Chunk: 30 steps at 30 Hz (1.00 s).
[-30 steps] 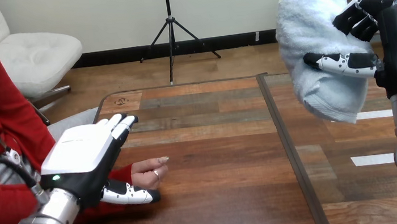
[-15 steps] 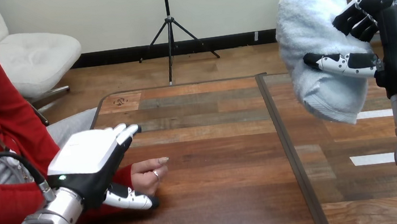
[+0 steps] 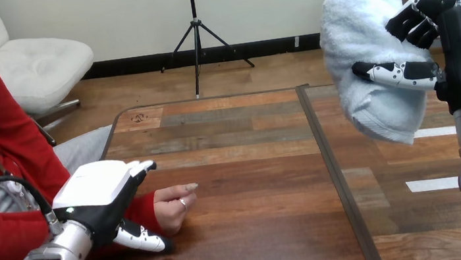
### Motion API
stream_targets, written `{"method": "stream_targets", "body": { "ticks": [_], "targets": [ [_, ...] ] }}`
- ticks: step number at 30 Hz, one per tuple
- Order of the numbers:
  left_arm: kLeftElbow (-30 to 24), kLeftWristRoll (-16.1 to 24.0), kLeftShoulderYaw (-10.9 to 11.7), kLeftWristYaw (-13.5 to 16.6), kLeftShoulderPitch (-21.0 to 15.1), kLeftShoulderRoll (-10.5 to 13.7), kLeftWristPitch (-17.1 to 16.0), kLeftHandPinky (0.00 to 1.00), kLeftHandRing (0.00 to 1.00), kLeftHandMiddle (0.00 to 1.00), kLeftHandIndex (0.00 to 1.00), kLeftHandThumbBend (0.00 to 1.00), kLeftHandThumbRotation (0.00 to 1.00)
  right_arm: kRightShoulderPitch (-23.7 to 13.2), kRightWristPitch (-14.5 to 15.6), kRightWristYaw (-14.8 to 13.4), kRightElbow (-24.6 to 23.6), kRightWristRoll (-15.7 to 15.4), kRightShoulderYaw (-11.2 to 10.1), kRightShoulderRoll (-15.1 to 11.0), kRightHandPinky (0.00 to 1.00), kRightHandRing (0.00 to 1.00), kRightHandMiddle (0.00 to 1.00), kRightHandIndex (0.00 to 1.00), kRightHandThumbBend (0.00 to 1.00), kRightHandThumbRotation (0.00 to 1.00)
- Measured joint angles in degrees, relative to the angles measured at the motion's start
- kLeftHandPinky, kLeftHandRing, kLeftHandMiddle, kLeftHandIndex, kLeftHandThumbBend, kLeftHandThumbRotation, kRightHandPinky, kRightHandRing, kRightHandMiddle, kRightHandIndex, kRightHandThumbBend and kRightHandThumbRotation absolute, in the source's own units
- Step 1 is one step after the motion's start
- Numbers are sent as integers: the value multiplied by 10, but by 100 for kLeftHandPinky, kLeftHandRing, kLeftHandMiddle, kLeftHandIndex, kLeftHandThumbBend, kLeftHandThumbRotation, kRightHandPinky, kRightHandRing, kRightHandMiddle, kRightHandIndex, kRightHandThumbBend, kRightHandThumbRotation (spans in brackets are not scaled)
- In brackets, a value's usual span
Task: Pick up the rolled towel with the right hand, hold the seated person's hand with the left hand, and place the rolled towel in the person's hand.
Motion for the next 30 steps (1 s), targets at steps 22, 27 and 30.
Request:
{"method": "stream_targets", "body": {
  "ticks": [22, 27, 30],
  "targets": [
    [62, 3, -26, -12, -42, 7, 21, 85, 88, 89, 88, 100, 36, 0, 0, 0, 0, -1, 0, 0, 28, 33, 36, 35, 83, 0],
    [75, 2, -26, -12, -50, 8, 20, 84, 87, 88, 86, 100, 34, 0, 0, 0, 0, -1, 0, 0, 28, 33, 36, 36, 83, 0],
    [80, 1, -26, -9, -53, 9, 19, 83, 86, 87, 86, 100, 32, 0, 0, 0, 0, -1, 0, 0, 28, 33, 36, 36, 83, 0]
  ]
}}
